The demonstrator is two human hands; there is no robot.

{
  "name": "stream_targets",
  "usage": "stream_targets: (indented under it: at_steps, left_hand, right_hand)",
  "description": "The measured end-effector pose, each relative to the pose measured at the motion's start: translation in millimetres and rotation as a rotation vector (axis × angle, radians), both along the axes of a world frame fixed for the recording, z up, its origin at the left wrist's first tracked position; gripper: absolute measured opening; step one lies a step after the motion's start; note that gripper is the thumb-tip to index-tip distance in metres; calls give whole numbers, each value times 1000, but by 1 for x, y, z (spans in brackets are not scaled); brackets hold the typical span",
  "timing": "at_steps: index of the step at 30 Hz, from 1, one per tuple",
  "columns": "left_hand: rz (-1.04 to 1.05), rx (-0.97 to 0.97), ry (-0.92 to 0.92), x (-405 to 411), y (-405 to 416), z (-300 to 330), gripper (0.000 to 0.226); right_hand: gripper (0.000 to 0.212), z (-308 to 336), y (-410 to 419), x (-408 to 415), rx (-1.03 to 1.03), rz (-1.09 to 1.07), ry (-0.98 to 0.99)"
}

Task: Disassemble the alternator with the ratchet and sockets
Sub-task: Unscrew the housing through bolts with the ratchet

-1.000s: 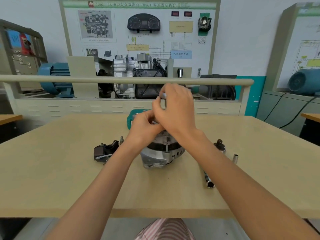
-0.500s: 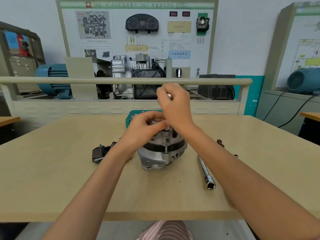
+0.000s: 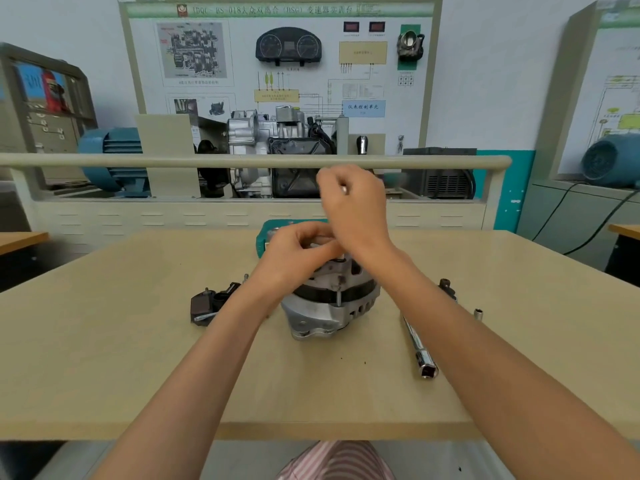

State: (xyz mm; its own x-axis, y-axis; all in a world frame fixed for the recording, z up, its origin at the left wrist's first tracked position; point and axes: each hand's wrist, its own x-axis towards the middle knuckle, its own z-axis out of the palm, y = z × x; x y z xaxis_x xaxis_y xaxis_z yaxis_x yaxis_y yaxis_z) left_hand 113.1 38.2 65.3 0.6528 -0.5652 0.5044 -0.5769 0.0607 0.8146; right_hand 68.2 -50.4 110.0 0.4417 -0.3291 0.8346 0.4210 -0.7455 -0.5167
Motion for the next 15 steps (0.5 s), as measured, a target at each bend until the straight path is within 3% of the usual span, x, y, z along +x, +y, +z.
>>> stream_targets:
  at_steps: [3,6,8,10,12,13,15]
  left_hand:
    - [-45,22,24,4,2,-1,17]
    - [-19,-14,47,4,3,-1,15]
    - [-4,-18,41,2,3,0,21]
    - [68,12,-2,2,1,2,34]
    - [161,91,-85,3,-1,5,33]
    - [185,120,-125,2,-2,5,31]
    - [169,117,-142,2,-1,5,30]
  right_hand:
    - [52,10,-4,4,428,534,35]
    - [55,10,-1,4,584,718,32]
    - [41,3,4,-1,363,443,-11]
    - [21,-16,8,-3,-108,-195,-15]
    - [22,-27,18,-2,-341,-714,6]
    - [24,-26,23,0,-361,-788,-3]
    - [22,-17,24,3,-323,-640,-8]
